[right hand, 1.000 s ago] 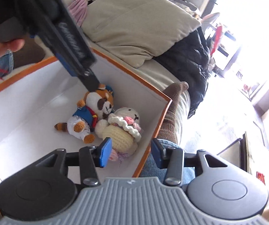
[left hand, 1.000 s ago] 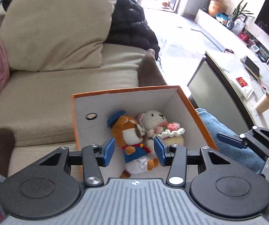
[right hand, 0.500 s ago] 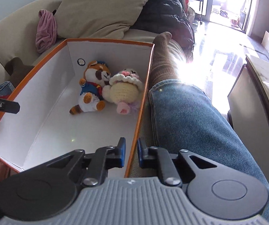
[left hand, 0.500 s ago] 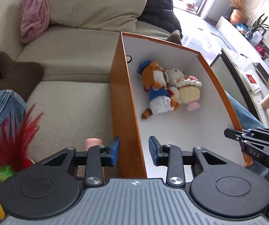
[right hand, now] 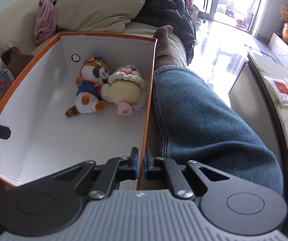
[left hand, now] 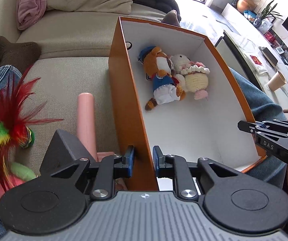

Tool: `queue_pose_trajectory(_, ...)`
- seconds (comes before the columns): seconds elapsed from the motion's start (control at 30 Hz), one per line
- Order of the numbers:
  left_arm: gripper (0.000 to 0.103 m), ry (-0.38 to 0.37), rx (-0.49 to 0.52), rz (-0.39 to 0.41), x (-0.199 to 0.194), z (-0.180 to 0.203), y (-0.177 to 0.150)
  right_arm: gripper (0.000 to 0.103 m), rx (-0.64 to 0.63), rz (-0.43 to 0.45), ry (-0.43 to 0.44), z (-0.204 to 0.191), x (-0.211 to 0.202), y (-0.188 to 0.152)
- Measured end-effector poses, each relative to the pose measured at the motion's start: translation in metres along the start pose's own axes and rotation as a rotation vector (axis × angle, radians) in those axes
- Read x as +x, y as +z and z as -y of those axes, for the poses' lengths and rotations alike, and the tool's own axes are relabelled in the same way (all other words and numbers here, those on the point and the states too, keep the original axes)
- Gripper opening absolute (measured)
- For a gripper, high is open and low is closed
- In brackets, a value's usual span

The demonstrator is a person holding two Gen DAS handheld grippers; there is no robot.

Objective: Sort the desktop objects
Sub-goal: 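Withdraw both grippers from the box toward the remaining items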

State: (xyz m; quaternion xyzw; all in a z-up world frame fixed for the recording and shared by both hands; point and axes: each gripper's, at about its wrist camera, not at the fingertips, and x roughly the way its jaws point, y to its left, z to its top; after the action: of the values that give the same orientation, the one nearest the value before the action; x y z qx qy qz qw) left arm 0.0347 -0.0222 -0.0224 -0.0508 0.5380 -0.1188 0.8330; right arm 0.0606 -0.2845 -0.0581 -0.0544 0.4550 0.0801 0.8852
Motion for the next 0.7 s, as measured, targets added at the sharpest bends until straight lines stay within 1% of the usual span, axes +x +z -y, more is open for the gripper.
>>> queue_pose_trajectory(0.13, 0.019, -0.016, -0.003, 0.005, -0.009, -0.001, -0.013, 0.006, -0.019, 0.007, -0.01, -0.006, -0.009, -0.009)
queue_pose_trajectory(0.23, 0.019, -0.035, -0.015, 0.025, -0.013, -0.002, -0.016, 0.008, -0.014, 0.013, -0.011, -0.006, -0.008, -0.01)
queue_pose_trajectory(0.33, 0.02, -0.049, -0.01, 0.084, -0.026, 0.001, -0.021, 0.01, 0.002, 0.029, -0.014, -0.004, -0.011, -0.009)
queue_pose_trajectory(0.43, 0.02, -0.047, -0.015, 0.144, -0.042, -0.003, -0.024, 0.011, -0.012, 0.122, -0.026, -0.006, -0.027, -0.006)
queue_pose_trajectory(0.47, 0.02, -0.044, -0.022, 0.161, -0.047, -0.005, -0.025, 0.014, -0.021, 0.155, -0.023, -0.008, -0.032, -0.004)
queue_pose_trajectory(0.53, 0.02, -0.022, -0.034, 0.197, -0.056, -0.01, -0.027, 0.016, -0.049, 0.215, -0.005, -0.015, -0.04, -0.002)
queue_pose_trajectory(0.6, 0.02, -0.009, -0.053, 0.222, -0.063, -0.017, -0.028, 0.023, -0.09, 0.281, 0.039, -0.027, -0.049, 0.003)
queue_pose_trajectory(0.63, 0.02, -0.002, -0.063, 0.232, -0.067, -0.022, -0.029, 0.025, -0.112, 0.304, 0.069, -0.034, -0.052, 0.006)
queue_pose_trajectory(0.7, 0.02, 0.027, -0.081, 0.247, -0.073, -0.031, -0.032, 0.028, -0.157, 0.316, 0.132, -0.051, -0.055, 0.014)
